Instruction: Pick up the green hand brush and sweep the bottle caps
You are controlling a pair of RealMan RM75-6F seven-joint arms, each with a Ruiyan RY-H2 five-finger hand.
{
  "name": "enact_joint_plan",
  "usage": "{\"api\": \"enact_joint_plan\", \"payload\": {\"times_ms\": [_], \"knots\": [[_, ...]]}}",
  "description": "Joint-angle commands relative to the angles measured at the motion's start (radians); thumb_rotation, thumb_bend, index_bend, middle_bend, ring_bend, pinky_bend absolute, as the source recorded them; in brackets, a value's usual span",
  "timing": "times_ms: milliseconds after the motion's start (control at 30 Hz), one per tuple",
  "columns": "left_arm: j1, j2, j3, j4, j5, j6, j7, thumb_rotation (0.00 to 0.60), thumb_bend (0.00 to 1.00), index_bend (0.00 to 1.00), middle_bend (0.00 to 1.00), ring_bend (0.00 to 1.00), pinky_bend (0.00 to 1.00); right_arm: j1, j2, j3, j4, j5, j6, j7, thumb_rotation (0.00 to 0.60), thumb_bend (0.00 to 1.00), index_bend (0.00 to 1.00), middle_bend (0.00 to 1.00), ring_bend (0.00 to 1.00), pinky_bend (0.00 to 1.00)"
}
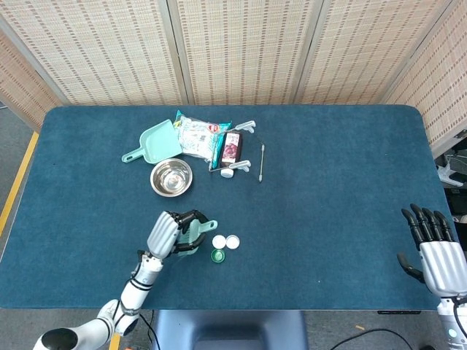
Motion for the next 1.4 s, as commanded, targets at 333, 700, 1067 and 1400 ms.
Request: {"api": "enact_joint_plan", "payload": {"times_ms": [333,700,1067,1400], "knots": [[0.100,0.159,0.058,0.023,-0.009,-0.014,0.162,0.600,0.81,0.71,0.87,0.78,0.94,-0.001,0.000,-0.001,-0.004,-0.004,0.002,-0.003,0.600,0.24,0.00,0.00,0.00,0.00],[0.130,0.206,0.145,0.101,-0.009,-0.239,0.293,0.600,0.51,0.46,0.65,0.78,0.92,-0.002,-0.003,-0.005,-0.010,-0.011,0.004,-0.013,0.600,0.25,0.00,0.00,0.00,0.00],[0.135,0.327,0.137,-0.168,-0.028,-0.283,0.358,0.600,0.34,0.01,0.08,0.72,0.89,-0.003,-0.006,-0.003,-0.009,-0.007,0.005,-0.018,0.600,0.25,0.00,0.00,0.00,0.00],[0.236,0.633,0.164,-0.668,-0.039,-0.172,0.469,0.600,0.32,0.00,0.00,0.15,0.47,-0.014,0.001,-0.009,-0.018,-0.025,0.029,-0.019,0.600,0.25,0.00,0.00,0.00,0.00]]}}
